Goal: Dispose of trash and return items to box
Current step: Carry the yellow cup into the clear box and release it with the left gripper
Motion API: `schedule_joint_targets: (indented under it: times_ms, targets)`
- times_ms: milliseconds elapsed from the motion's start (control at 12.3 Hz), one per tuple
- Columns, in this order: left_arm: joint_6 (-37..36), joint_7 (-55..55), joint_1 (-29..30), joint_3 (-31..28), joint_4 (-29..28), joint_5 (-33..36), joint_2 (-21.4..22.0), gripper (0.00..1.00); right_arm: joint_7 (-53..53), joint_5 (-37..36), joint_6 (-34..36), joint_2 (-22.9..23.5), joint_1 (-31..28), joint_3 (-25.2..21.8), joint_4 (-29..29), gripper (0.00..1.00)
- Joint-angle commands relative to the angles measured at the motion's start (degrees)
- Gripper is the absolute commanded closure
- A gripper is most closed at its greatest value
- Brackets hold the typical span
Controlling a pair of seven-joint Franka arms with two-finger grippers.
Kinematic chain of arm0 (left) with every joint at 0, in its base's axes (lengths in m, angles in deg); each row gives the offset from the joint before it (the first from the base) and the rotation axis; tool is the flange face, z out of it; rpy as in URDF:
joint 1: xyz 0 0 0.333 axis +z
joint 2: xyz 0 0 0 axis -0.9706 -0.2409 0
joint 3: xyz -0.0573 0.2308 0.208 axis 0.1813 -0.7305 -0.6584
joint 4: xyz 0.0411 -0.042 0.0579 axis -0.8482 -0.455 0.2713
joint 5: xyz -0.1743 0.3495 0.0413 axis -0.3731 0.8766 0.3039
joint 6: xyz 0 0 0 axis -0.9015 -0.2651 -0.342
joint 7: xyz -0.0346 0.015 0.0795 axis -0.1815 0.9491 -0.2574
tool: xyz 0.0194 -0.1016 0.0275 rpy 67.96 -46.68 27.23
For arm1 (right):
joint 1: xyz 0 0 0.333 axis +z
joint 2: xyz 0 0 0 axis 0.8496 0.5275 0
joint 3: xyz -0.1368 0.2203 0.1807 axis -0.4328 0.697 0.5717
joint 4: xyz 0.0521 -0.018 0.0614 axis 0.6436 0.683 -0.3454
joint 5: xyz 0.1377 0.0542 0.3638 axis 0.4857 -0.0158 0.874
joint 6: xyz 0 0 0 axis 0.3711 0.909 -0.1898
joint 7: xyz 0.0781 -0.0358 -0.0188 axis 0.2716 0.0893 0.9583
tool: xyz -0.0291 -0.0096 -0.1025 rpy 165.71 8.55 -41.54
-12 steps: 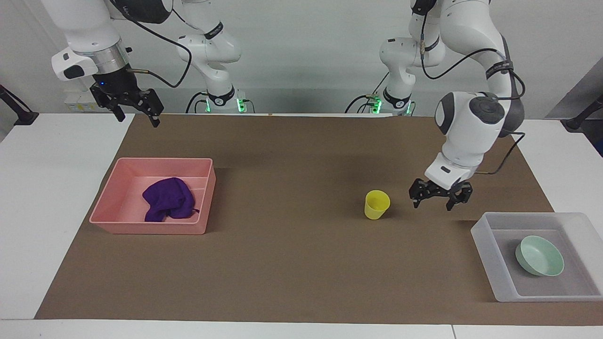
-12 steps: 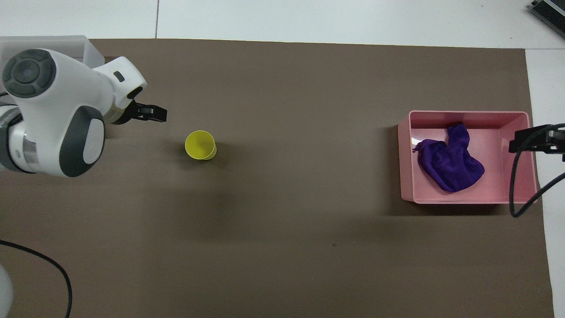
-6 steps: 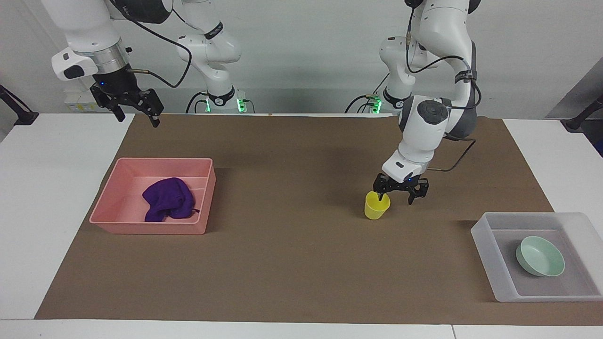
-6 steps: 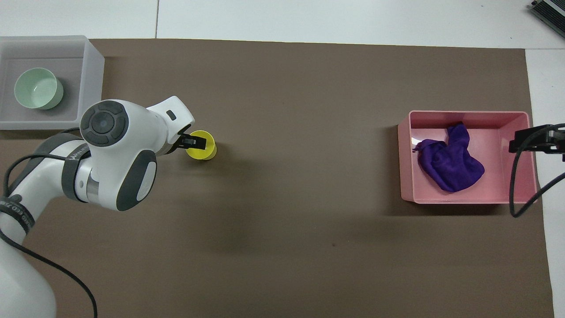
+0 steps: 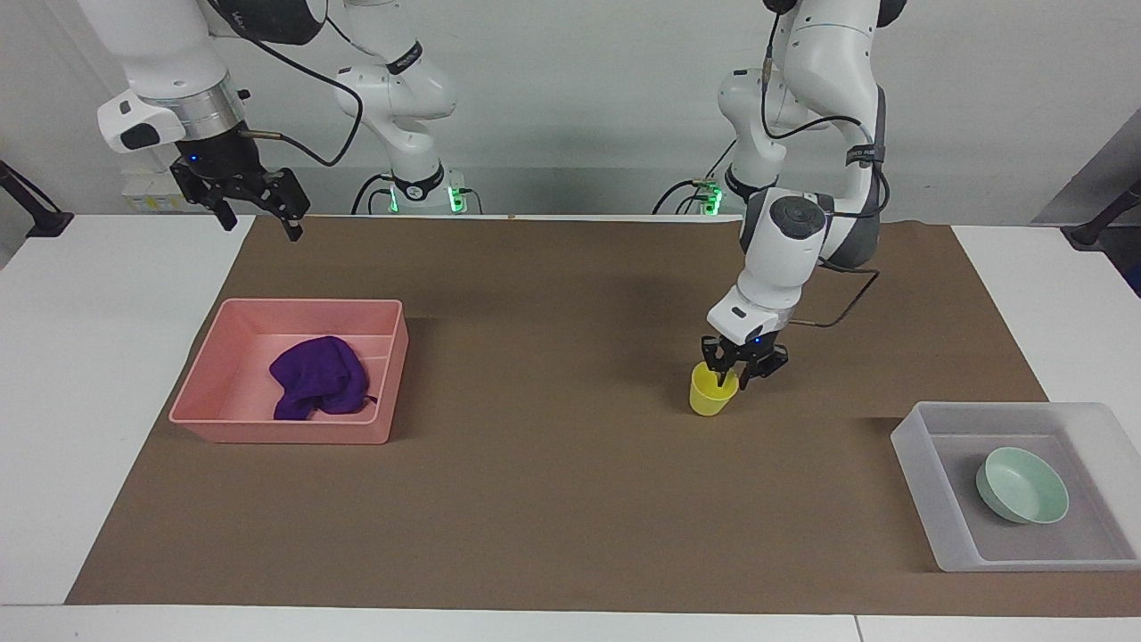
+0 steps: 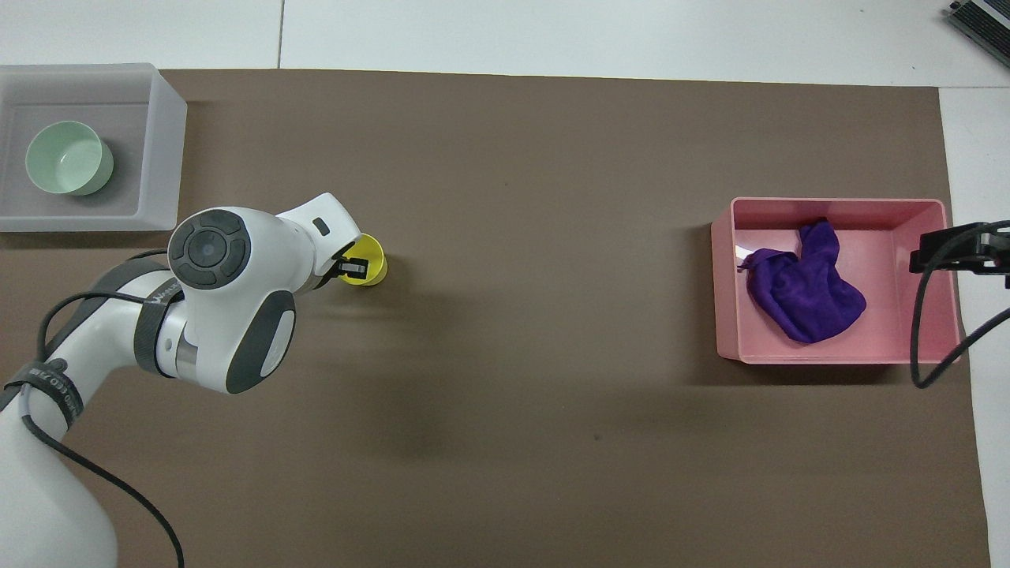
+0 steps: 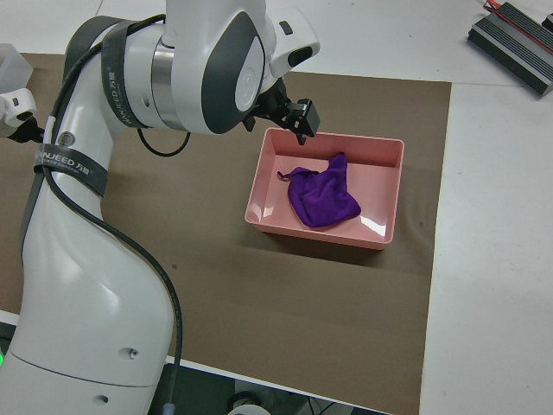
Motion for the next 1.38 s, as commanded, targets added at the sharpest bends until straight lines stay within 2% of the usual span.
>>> schedule_joint_targets:
  times_ms: [0, 324, 486, 649, 730, 1054, 1297]
  targets:
    - [-1.48, 1.37, -0.22, -0.84, 0.50, 0.38, 2.77, 1.00, 1.10, 0.18, 0.52, -1.01, -0.52, 0.21, 0.90, 0.00]
    - [-12.73, 0.58, 5.04, -1.28, 13.23, 0.29, 1.65, 1.00, 1.10, 0.27, 0.52, -1.01, -0.52, 0.21, 0.90, 0.00]
    - [-15.54, -1.08, 9.69, -1.11, 19.47, -0.40, -0.99, 1.00, 1.10, 0.27, 0.61, -1.01, -0.52, 0.21, 0.90, 0.00]
    - [-23.34, -6.78, 15.93, -1.19, 28.68, -5.05, -4.23, 1.00, 1.10, 0.18, 0.61, -1.01, -0.52, 0.21, 0.90, 0.00]
    - [-25.12, -7.85, 18.65, -1.11, 32.21, -5.42, -5.82, 1.00, 1.10, 0.27, 0.61, -1.01, -0.52, 0.21, 0.90, 0.00]
    - [-26.63, -13.65, 27.98, -0.84, 40.13, -5.33, -10.91, 1.00, 1.10, 0.18, 0.61, -1.01, -0.52, 0.21, 0.90, 0.00]
    - [-30.76, -17.87, 31.94, -0.93, 50.15, -5.16, -18.64, 1.00, 1.10, 0.18, 0.52, -1.01, -0.52, 0.21, 0.99, 0.00]
